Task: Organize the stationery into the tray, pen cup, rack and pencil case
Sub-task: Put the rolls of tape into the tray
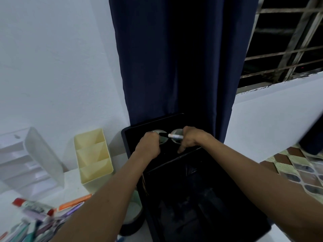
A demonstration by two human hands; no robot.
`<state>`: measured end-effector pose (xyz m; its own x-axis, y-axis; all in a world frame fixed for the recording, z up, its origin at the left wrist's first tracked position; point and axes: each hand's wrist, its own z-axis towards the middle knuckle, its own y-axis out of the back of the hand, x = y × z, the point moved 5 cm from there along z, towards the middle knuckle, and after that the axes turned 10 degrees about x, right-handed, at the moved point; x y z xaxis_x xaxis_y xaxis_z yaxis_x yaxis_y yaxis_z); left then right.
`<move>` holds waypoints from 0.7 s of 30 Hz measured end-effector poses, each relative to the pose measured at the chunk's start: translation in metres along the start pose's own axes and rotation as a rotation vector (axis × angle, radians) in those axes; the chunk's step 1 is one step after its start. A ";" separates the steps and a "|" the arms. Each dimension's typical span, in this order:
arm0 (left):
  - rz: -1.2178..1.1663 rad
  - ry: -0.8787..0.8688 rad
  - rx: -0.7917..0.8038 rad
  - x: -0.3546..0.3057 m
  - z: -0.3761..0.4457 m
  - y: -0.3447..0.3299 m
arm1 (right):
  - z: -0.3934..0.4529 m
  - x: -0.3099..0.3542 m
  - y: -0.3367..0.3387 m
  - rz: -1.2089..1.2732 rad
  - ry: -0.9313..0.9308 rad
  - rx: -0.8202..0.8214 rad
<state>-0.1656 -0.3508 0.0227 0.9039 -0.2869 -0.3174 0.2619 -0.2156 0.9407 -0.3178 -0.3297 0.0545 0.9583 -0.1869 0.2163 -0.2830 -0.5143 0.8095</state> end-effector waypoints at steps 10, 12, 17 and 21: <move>-0.039 -0.018 0.007 0.002 0.000 -0.002 | 0.019 0.003 0.001 -0.105 0.097 -0.289; -0.047 -0.017 0.003 0.003 0.000 -0.003 | 0.023 0.003 0.001 -0.104 0.111 -0.290; -0.008 -0.012 -0.013 0.002 0.000 0.001 | 0.026 0.007 0.004 -0.110 0.107 -0.281; 0.026 -0.017 -0.007 0.000 -0.007 0.008 | 0.022 0.008 0.000 -0.065 0.118 -0.252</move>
<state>-0.1616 -0.3459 0.0313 0.9045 -0.3086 -0.2945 0.2406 -0.2010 0.9496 -0.3109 -0.3494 0.0443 0.9762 -0.0538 0.2099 -0.2164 -0.2948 0.9307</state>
